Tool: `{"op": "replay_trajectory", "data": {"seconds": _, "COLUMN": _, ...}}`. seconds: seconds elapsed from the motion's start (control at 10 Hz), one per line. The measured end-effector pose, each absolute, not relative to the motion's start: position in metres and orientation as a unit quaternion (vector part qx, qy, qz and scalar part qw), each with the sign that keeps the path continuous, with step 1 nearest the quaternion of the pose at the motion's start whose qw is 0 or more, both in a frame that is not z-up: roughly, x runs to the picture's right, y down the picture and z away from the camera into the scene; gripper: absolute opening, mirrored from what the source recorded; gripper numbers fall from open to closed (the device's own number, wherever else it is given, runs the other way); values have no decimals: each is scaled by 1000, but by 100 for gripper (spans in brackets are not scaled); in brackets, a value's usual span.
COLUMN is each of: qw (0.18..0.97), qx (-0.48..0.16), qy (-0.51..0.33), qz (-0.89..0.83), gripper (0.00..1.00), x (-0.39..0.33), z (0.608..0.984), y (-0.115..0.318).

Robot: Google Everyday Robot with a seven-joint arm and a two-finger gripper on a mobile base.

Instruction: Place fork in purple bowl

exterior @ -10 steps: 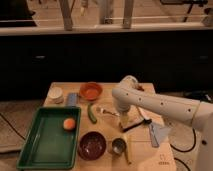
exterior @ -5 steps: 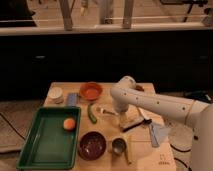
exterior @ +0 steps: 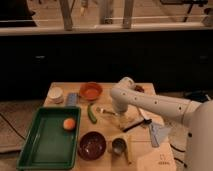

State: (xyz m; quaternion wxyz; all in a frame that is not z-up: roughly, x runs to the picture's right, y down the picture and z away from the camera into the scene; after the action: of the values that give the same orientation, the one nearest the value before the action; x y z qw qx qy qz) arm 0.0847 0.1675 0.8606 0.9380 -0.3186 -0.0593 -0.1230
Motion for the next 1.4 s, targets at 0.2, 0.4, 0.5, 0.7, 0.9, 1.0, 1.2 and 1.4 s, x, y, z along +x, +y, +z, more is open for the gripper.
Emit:
{"op": "replay_trajectory", "data": {"seconds": 0.2, "qw": 937, "qx": -322, "qy": -62, "qz": -125, "gripper": 80, "x": 84, "z": 866, "y": 170}}
{"op": "replay_trajectory", "data": {"seconds": 0.4, "qw": 935, "qx": -323, "qy": -63, "qz": -128, "gripper": 77, "x": 84, "z": 867, "y": 172}}
{"op": "replay_trajectory", "data": {"seconds": 0.5, "qw": 935, "qx": -324, "qy": -63, "qz": -132, "gripper": 71, "x": 83, "z": 866, "y": 174}}
{"op": "replay_trajectory", "data": {"seconds": 0.7, "qw": 934, "qx": -322, "qy": -66, "qz": -138, "gripper": 52, "x": 80, "z": 866, "y": 178}}
{"op": "replay_trajectory", "data": {"seconds": 0.9, "qw": 935, "qx": -321, "qy": -66, "qz": -138, "gripper": 51, "x": 79, "z": 865, "y": 177}}
{"op": "replay_trajectory", "data": {"seconds": 1.0, "qw": 935, "qx": -320, "qy": -66, "qz": -139, "gripper": 61, "x": 80, "z": 865, "y": 176}}
{"op": "replay_trajectory", "data": {"seconds": 1.2, "qw": 935, "qx": -320, "qy": -67, "qz": -138, "gripper": 77, "x": 79, "z": 863, "y": 175}}
{"op": "replay_trajectory", "data": {"seconds": 1.4, "qw": 934, "qx": -319, "qy": -79, "qz": -141, "gripper": 80, "x": 73, "z": 852, "y": 162}}
